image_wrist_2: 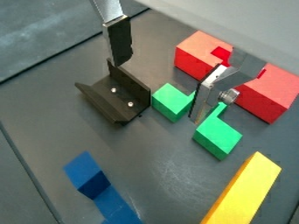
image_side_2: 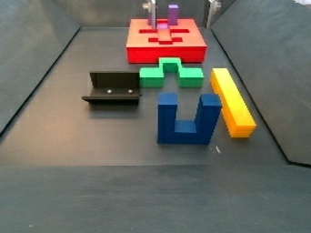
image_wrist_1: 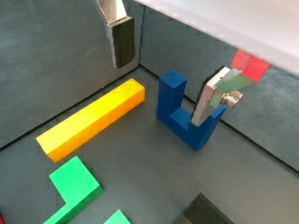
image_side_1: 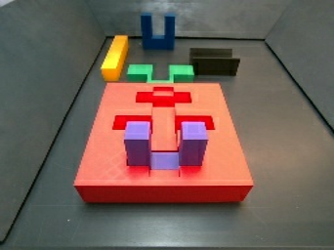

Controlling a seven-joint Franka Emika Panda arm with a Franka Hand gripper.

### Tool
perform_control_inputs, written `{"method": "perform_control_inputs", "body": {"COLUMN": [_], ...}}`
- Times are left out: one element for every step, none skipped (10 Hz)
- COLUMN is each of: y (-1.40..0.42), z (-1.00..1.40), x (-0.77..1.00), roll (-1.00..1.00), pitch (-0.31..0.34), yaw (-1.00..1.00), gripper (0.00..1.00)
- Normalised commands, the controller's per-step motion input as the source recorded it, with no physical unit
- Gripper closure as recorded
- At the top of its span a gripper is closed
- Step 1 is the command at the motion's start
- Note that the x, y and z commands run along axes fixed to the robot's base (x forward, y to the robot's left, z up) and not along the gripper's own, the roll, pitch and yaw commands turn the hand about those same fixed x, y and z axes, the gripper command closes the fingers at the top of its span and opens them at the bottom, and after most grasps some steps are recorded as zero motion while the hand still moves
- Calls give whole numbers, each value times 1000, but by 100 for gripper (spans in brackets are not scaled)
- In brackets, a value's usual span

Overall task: Pick up the blue object. Move up. Move to above the board. Insert the blue object.
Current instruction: Pick up the blue object.

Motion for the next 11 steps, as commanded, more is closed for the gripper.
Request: {"method": "perform_control_inputs", "body": {"y": [277,671,751,771,763,766,689,480,360,249,66], "z": [-474,-600,-483,-409,-357,-274,-203,-223,-263,-263,-189], "x": [191,317,329,420,471,331,434,306,86,34,0], "roll": [4,-6,0,-7,-26,-94,-217,-334,-341,-291,-226], "pitch": [0,0,0,26,49,4,0,-56,-189,-184,-124], "yaw": [-49,-117,-143,-140,-154,-171,-123,-40,-71,-69,0], "gripper": [0,0,0,0,0,0,0,0,0,0,0]}}
